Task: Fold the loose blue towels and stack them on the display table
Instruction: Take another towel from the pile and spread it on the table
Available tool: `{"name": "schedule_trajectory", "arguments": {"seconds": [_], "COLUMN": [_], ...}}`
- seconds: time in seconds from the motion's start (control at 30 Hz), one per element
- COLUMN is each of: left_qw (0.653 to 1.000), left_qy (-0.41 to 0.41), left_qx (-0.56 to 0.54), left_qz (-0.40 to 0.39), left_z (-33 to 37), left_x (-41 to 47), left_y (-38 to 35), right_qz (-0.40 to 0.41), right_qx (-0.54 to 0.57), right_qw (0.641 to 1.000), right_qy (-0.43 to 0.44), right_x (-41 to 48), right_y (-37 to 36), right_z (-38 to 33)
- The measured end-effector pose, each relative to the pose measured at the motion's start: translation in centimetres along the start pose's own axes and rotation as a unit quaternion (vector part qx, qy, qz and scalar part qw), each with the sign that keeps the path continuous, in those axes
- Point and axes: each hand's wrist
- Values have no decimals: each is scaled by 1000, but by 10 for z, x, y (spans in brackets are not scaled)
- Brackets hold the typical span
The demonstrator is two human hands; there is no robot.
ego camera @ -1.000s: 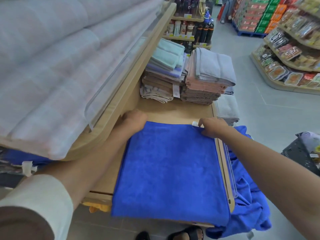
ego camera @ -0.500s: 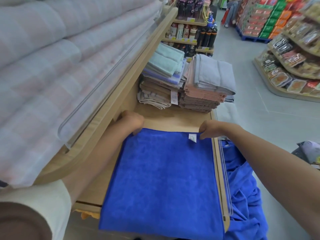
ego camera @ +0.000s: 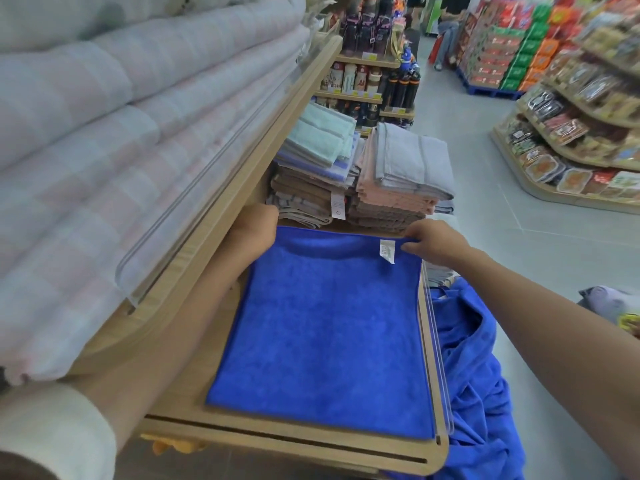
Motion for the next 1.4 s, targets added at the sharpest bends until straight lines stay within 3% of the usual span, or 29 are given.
{"name": "schedule_trajectory", "arguments": {"seconds": [0.13, 0.23, 0.43, 0.5, 0.67, 0.77, 0.87, 1.0, 1.13, 1.2, 1.3, 1.4], "left_qw": [986, 958, 909, 912, 951, 955, 952, 948, 949, 945, 976, 988], "left_qy": [-18, -64, -178, -212, -238, -245, -254, -264, -242, -218, -150, -113], "left_qx": [-152, -269, -374, -351, -191, -162, -167, -172, -195, -232, -159, -96], "left_qz": [60, 79, 42, 16, 37, -30, -35, -41, 60, 75, 18, -53], "left_z": [-4, -9, -45, -63, -92, -96, -104, -110, -78, -40, 8, 11], "left_x": [-39, -75, -139, -160, -209, -228, -240, -250, -231, -211, -190, -190], "left_y": [19, 31, 29, 18, -20, -49, -70, -75, -72, -77, -96, -124], "right_qz": [50, 82, 124, 124, 142, 132, 136, 129, 107, 93, 84, 74], "right_qx": [75, 136, 170, 139, 5, -75, -100, -107, -26, 40, 96, 53], "right_qw": [996, 987, 977, 981, 986, 986, 983, 984, 992, 992, 990, 995], "right_qy": [12, 18, 40, 48, 89, 71, 65, 67, 63, 69, 51, 32], "right_x": [-37, -79, -178, -208, -267, -289, -300, -305, -274, -238, -188, -165], "right_y": [9, 16, 7, -7, -55, -84, -99, -100, -97, -106, -128, -151], "right_z": [1, -2, -16, -22, -40, -48, -50, -51, -80, -114, -171, -194]}}
Point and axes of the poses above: each hand's wrist, its own x-axis towards the middle knuckle, its own y-axis out of the back of the hand, z = x × y, and after that the axes turned 6 degrees about -x, right-handed
